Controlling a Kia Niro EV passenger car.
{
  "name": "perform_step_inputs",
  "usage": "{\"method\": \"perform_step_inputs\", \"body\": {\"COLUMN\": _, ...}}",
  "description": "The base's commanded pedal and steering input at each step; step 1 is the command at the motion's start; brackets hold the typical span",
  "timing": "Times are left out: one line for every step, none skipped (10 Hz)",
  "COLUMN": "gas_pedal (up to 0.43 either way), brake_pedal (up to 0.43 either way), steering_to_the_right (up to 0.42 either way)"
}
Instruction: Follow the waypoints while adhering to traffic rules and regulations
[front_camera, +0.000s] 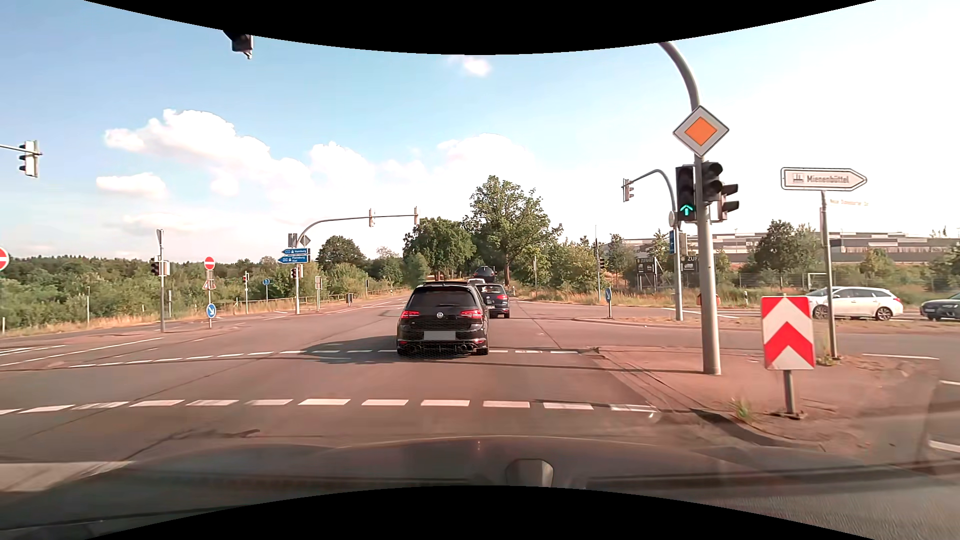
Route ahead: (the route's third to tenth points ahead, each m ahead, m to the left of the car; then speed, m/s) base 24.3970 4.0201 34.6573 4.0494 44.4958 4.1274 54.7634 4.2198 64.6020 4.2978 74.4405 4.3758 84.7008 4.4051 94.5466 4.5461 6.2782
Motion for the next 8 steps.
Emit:
{"method": "perform_step_inputs", "body": {"gas_pedal": 0.157, "brake_pedal": 0.000, "steering_to_the_right": -0.004}}
{"method": "perform_step_inputs", "body": {"gas_pedal": 0.157, "brake_pedal": 0.000, "steering_to_the_right": -0.004}}
{"method": "perform_step_inputs", "body": {"gas_pedal": 0.177, "brake_pedal": 0.000, "steering_to_the_right": -0.004}}
{"method": "perform_step_inputs", "body": {"gas_pedal": 0.189, "brake_pedal": 0.000, "steering_to_the_right": -0.004}}
{"method": "perform_step_inputs", "body": {"gas_pedal": 0.189, "brake_pedal": 0.000, "steering_to_the_right": -0.004}}
{"method": "perform_step_inputs", "body": {"gas_pedal": 0.189, "brake_pedal": 0.000, "steering_to_the_right": -0.004}}
{"method": "perform_step_inputs", "body": {"gas_pedal": 0.189, "brake_pedal": 0.000, "steering_to_the_right": -0.004}}
{"method": "perform_step_inputs", "body": {"gas_pedal": 0.189, "brake_pedal": 0.000, "steering_to_the_right": -0.004}}
